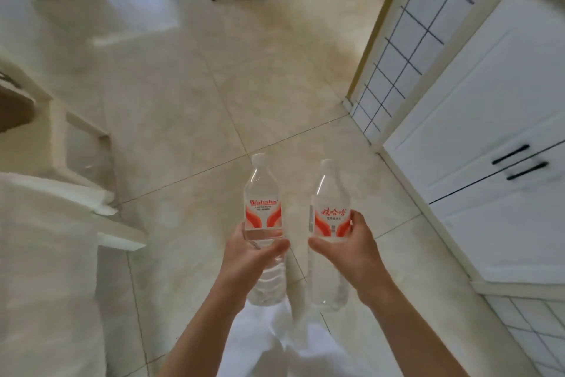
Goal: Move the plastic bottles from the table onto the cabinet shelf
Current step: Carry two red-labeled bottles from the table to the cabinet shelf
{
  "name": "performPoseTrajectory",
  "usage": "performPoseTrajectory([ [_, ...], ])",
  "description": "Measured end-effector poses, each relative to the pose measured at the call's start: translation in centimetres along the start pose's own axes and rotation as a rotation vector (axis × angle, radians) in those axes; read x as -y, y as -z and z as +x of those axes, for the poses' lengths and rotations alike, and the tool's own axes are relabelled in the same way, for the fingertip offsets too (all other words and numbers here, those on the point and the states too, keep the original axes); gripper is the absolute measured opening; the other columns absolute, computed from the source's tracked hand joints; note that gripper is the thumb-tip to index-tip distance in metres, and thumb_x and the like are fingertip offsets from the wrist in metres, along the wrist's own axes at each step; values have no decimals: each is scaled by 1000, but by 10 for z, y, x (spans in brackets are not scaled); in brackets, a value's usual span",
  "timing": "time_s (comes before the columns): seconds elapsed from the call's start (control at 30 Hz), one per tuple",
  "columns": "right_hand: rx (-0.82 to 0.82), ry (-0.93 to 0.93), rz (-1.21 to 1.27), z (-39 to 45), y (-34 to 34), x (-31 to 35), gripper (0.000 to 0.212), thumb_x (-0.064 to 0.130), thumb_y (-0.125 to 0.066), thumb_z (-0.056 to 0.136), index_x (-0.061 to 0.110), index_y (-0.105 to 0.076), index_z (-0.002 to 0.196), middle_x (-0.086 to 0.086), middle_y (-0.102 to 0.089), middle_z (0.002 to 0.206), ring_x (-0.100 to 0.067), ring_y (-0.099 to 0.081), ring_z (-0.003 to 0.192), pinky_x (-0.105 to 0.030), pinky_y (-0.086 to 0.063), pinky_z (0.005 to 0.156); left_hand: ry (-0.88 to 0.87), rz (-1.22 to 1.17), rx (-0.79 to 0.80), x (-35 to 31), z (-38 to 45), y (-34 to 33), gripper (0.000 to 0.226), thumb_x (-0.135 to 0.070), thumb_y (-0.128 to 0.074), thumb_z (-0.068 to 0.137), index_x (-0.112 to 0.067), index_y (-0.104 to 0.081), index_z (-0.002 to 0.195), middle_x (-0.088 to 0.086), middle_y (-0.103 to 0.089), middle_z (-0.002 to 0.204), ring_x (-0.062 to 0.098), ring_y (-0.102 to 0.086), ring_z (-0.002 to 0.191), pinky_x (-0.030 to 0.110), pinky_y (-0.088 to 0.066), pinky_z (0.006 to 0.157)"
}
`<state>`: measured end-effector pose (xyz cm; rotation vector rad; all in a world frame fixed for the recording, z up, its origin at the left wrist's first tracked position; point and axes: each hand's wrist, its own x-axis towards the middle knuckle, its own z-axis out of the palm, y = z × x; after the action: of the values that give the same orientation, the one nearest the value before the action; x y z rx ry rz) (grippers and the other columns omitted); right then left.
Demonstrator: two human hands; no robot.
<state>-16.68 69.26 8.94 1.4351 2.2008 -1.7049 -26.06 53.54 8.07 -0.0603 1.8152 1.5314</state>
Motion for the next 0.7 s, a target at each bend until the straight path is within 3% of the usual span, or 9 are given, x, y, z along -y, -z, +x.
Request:
performPoseTrajectory([
  [0.1, -117, -13, -5, 34, 25, 8, 71, 34, -87, 61, 23, -49, 120, 3, -61, 106, -16, -62, 100, -26, -52, 81, -37, 85, 122, -34, 47, -33, 49, -9, -85, 69, -15, -64, 113, 5, -76, 97, 20, -74, 87, 27, -59, 69],
  [0.3, -309, -44, 36, 84, 76, 29, 75, 39, -87, 62, 22, -46, 123, 3, -59, 110, -17, -60, 101, -22, -49, 79, -66, 267, 311, -90, 128, -97, 64, -20, -90, 65, -19, -57, 120, 5, -73, 106, 20, -72, 94, 44, -61, 81],
  [0.53, -530, -182, 162, 104, 142, 13, 63, 37, -86, 63, 25, -50, 113, 6, -63, 104, -18, -62, 99, -31, -52, 85, -118, 435, 482, -122, 167, -197, 56, -11, -87, 67, -14, -58, 115, 6, -72, 99, 17, -72, 86, 37, -62, 76],
  [0.7, -648, -266, 262, 105, 206, -18, 61, 33, -85, 64, 25, -51, 114, 9, -65, 101, -16, -64, 97, -33, -53, 86, -97, 506, 620, -116, 168, -280, 56, -12, -88, 65, -11, -59, 113, 9, -72, 99, 19, -72, 87, 43, -61, 77],
])
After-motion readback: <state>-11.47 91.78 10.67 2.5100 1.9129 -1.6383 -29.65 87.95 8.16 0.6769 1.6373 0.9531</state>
